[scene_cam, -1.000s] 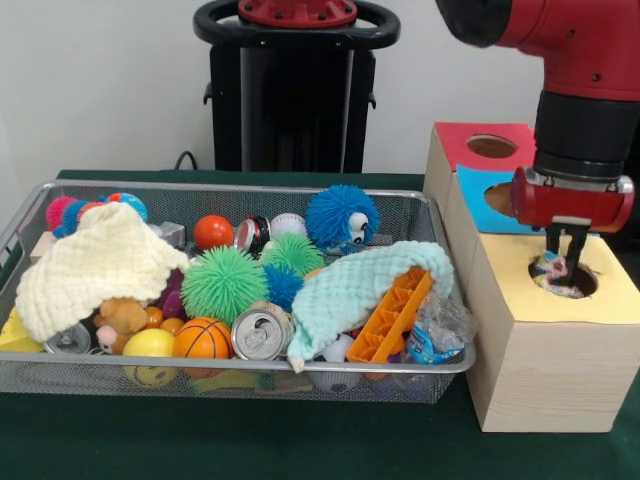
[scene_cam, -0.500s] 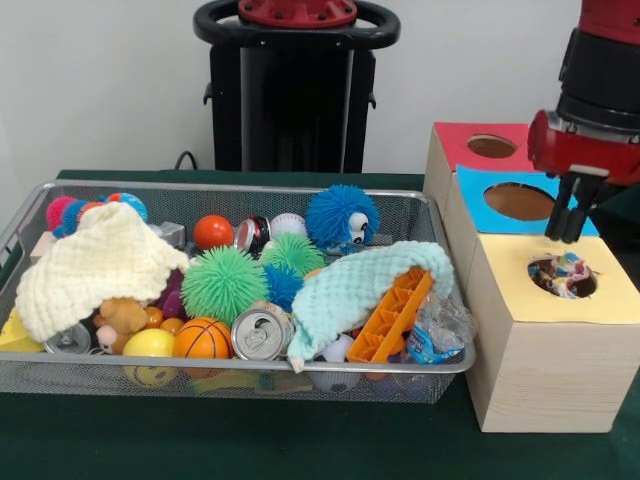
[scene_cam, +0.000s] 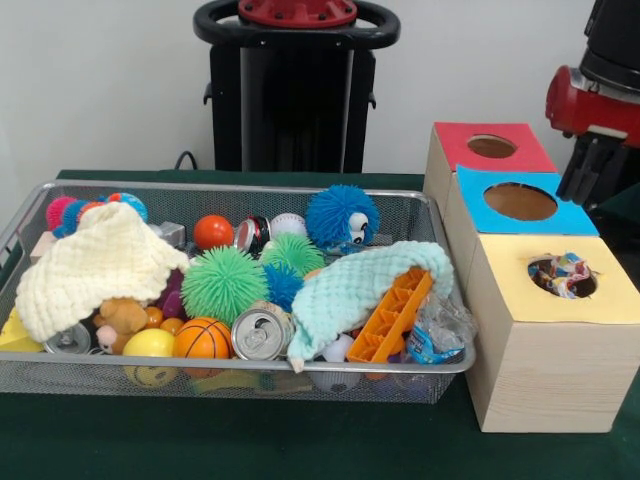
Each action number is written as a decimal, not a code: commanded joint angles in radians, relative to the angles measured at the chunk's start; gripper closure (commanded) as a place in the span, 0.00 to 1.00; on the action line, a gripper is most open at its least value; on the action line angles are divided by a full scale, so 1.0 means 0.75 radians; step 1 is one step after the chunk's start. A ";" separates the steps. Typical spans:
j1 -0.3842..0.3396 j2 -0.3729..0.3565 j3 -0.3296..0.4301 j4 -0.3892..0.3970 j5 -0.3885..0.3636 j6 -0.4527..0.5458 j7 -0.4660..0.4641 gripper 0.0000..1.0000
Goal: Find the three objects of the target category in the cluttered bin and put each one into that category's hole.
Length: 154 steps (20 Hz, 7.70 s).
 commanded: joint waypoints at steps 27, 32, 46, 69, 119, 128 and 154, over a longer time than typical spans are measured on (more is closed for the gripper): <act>-0.223 0.144 0.171 -0.087 -0.038 -0.083 -0.131 1.00; -0.318 0.056 0.238 -0.091 -0.062 -0.007 -0.283 1.00; -0.599 0.020 0.499 0.077 -0.186 -0.219 -0.525 0.00; -0.775 0.012 0.712 0.135 -0.412 -0.238 -0.504 0.00; -1.002 0.177 0.878 0.024 -0.665 -0.124 -0.586 0.00; -0.976 0.102 0.872 0.067 -0.641 -0.077 -0.533 0.00; -0.842 -0.105 0.612 0.490 -0.589 -0.244 -0.047 0.00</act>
